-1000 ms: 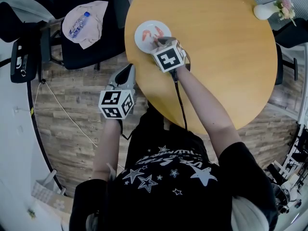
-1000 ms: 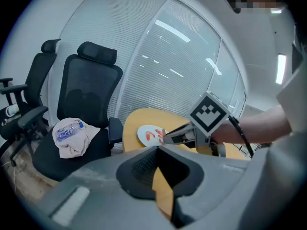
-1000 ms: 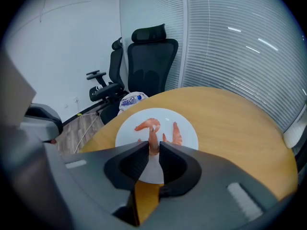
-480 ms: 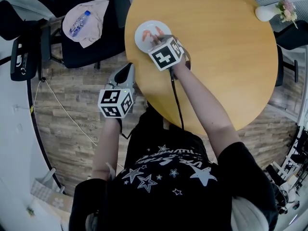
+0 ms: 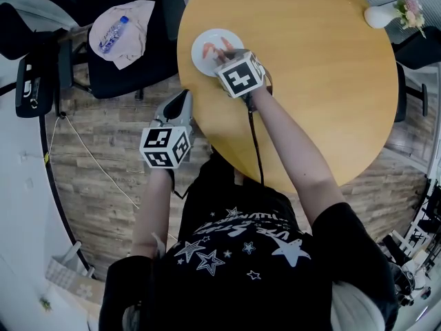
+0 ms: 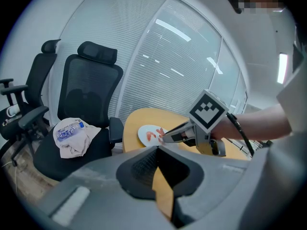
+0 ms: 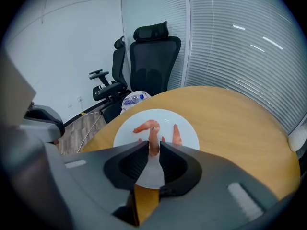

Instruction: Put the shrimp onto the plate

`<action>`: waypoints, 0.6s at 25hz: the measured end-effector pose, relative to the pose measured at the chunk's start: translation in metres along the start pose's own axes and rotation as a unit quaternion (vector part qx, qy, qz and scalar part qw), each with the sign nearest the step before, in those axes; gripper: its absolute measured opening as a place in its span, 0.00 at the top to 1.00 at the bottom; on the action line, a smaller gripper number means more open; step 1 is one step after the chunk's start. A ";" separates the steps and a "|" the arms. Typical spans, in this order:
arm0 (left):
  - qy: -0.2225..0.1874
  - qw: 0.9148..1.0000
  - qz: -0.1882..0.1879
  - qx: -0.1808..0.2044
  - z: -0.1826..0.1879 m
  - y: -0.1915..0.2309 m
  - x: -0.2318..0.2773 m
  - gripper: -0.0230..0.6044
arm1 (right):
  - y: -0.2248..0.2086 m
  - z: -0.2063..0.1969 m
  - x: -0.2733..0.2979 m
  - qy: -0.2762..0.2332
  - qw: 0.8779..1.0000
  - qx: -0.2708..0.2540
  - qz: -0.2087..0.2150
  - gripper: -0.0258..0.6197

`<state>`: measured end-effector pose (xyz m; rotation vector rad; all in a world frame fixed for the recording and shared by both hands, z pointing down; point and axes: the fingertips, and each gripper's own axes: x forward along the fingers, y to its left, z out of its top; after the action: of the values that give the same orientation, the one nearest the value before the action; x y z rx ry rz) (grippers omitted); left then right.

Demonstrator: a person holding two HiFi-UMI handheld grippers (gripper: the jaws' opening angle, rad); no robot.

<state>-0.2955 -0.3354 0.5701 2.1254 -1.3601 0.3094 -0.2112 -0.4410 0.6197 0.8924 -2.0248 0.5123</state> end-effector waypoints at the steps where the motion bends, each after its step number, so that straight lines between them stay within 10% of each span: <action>1: 0.000 1.000 0.001 0.000 0.000 0.001 0.000 0.96 | -0.001 0.001 0.000 -0.002 1.000 0.002 0.001 0.84; 15: -0.006 1.000 0.008 0.001 0.003 0.001 -0.005 0.96 | 0.000 -0.005 -0.009 -0.009 1.000 0.026 0.013 0.80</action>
<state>-0.2990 -0.3337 0.5657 2.1224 -1.3843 0.3054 -0.2049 -0.4343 0.6152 0.9060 -2.0497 0.5758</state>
